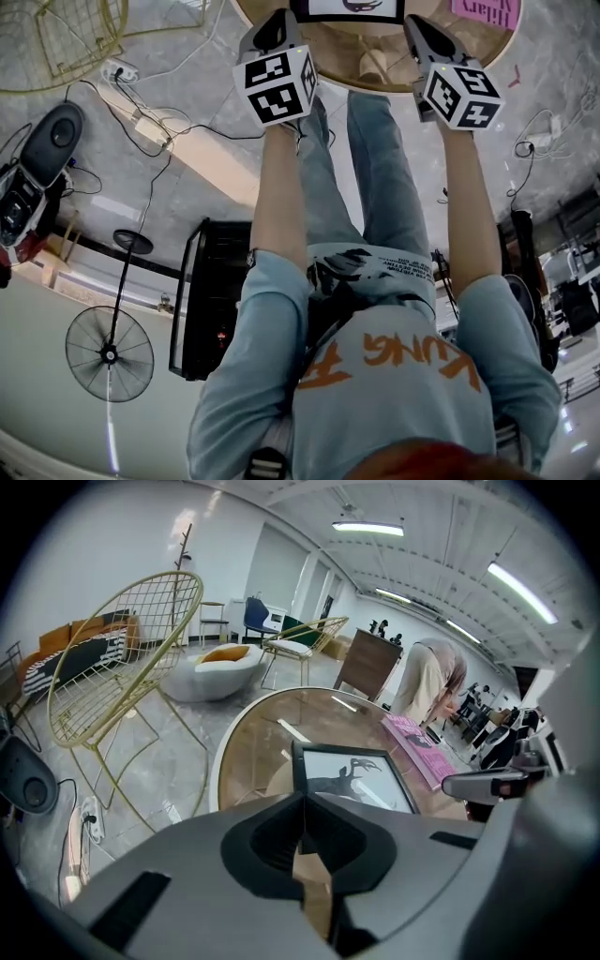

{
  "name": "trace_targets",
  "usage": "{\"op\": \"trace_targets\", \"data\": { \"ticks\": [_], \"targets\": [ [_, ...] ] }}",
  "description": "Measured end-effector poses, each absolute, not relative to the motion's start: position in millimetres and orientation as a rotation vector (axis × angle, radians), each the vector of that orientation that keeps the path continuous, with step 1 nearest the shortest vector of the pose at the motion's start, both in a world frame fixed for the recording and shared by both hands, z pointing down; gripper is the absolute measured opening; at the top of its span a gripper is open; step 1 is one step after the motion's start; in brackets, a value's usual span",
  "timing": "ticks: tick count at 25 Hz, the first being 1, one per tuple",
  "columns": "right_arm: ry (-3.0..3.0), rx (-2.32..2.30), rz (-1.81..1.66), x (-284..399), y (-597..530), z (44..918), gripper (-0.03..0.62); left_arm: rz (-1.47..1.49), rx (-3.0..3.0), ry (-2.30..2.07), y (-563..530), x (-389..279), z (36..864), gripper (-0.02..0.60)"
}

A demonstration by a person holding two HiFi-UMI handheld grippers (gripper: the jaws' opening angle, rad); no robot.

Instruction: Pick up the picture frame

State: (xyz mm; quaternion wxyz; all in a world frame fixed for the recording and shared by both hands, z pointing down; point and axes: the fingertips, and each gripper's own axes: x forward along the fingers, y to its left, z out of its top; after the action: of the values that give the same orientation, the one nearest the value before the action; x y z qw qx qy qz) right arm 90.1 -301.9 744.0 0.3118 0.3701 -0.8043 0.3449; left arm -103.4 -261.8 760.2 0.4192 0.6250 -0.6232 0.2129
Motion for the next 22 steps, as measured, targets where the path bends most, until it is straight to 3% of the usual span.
{"op": "trace_targets", "data": {
  "ticks": [7, 9, 11, 22],
  "targets": [
    [-2.084, 0.981, 0.948, 94, -324, 782, 0.091, 0.546, 1.579, -1.486, -276, -103, 789, 0.023],
    [-2.083, 0.988, 0.954, 96, -332, 789, 0.103, 0.554, 1.589, -1.462, -281, -99, 795, 0.053],
    [-2.082, 0.994, 0.971, 97, -337, 794, 0.104, 0.560, 1.592, -1.443, -285, -96, 800, 0.106],
    [-2.013, 1.020, 1.025, 94, -349, 818, 0.104, 0.528, 1.565, -1.394, -304, -93, 820, 0.106]
  ]
}}
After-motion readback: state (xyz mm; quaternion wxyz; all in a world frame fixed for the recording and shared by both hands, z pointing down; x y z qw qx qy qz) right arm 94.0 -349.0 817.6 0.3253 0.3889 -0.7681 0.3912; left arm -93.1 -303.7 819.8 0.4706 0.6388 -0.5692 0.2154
